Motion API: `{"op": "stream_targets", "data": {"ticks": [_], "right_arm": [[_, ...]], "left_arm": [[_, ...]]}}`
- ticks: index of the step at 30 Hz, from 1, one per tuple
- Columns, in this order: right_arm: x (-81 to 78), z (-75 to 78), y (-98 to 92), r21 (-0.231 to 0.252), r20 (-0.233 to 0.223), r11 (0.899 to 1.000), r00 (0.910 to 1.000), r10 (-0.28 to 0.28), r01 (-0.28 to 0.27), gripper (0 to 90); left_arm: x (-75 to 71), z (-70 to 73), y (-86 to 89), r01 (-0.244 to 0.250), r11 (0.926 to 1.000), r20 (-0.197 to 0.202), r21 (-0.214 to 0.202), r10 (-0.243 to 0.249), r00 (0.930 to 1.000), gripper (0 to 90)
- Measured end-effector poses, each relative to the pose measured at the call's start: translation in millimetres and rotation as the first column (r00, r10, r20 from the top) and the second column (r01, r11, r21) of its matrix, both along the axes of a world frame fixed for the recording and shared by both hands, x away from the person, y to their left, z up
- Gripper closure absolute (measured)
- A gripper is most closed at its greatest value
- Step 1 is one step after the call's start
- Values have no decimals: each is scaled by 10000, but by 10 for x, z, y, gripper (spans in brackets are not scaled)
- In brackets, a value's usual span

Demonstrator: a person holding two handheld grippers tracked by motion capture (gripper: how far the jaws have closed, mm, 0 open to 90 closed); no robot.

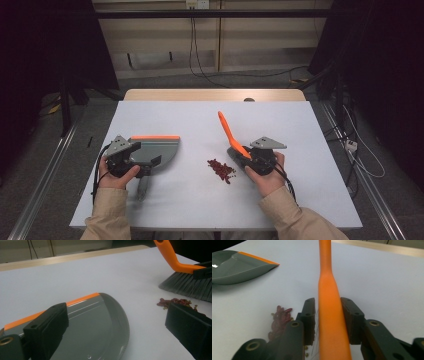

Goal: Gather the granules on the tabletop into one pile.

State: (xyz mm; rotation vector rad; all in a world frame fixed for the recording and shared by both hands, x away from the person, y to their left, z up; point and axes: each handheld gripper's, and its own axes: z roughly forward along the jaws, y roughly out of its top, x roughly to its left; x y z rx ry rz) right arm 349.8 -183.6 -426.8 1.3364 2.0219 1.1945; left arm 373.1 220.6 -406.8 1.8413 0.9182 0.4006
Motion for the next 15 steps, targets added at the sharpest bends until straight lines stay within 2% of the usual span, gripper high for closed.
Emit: {"op": "stream_targets", "data": {"ticks": [4, 6, 10, 15], "right_arm": [[3, 86, -43, 174, -197, 9998, 9998, 19, -15, 648], [4, 109, -52, 23, -509, 10000, 9987, 21, -20, 663], [19, 117, -44, -596, -1030, 9980, 9946, 161, -223, 704], [53, 159, -52, -980, -1641, 9951, 9864, -23, -140, 712]], "left_arm": [[3, 9, 1, 52, 10000, 37, -57, -52, 10000, 46], [5, 14, 3, 52, 9999, 25, -116, -52, 10000, 46], [2, 38, 23, 23, 9995, 65, -312, -21, 10000, 46], [8, 52, 20, 80, 9992, 105, -391, -76, 9999, 46]]}}
